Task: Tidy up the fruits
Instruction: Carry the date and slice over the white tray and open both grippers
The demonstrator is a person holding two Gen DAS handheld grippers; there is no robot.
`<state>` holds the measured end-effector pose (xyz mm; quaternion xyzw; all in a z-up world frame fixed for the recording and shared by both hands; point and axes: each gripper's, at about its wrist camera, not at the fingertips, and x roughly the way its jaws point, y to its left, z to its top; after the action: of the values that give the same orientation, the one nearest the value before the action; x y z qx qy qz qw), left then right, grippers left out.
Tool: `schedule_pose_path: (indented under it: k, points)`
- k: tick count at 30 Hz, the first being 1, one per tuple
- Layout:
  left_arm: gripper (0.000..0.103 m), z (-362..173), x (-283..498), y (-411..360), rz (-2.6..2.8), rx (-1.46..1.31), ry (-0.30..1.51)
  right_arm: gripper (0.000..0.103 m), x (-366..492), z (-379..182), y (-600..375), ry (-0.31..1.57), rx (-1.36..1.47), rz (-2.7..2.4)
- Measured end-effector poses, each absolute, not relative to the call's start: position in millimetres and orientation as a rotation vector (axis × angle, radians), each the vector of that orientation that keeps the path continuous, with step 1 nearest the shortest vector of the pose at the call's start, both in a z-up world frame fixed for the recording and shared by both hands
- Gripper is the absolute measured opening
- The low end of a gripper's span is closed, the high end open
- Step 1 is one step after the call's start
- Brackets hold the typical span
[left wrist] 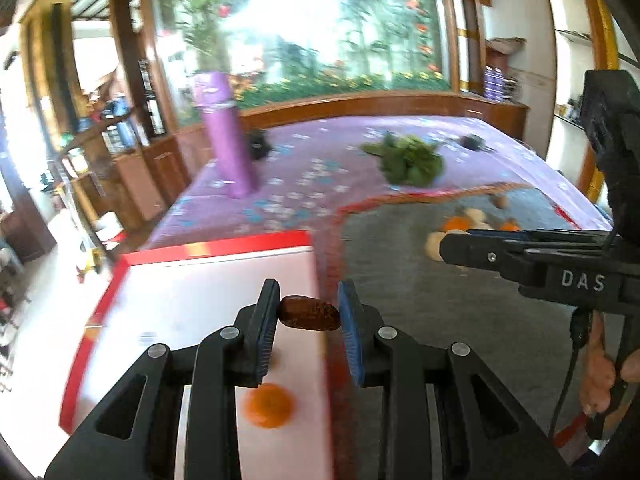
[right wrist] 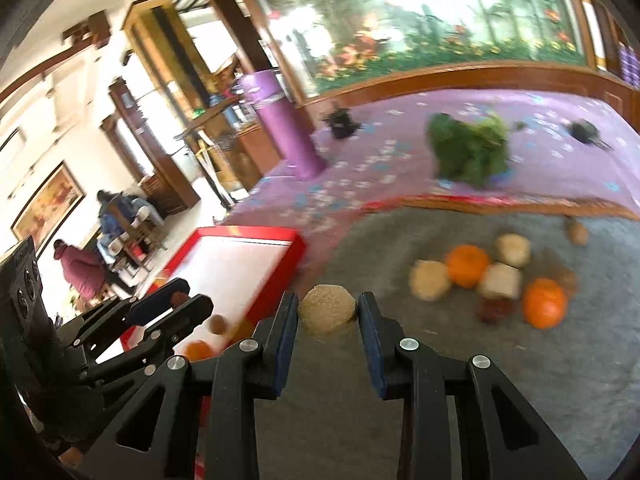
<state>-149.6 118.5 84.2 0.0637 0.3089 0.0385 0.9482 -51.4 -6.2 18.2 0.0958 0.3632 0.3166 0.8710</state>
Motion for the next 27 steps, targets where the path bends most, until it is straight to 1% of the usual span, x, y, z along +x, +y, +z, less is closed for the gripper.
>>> schedule_pose_path:
  k: [4,11,19,27]
  points:
    - [0.027,86,-159,148,0.164,0.117,0.61,0.031,-60,28,34,0.745,0.177,0.733]
    - [0.028,79,-168,193,0.273,0.08,0.615,0.031,-69,29,86,0.758,0.141,0.813]
    - [0.028,69,-175,219,0.329,0.055,0.621,0.031,-76,20,115,0.793,0.094,0.852]
    - [0.028,61,-171,222,0.337,0.051,0.636,0.031,-79,7,132,0.833,0.062,0.868]
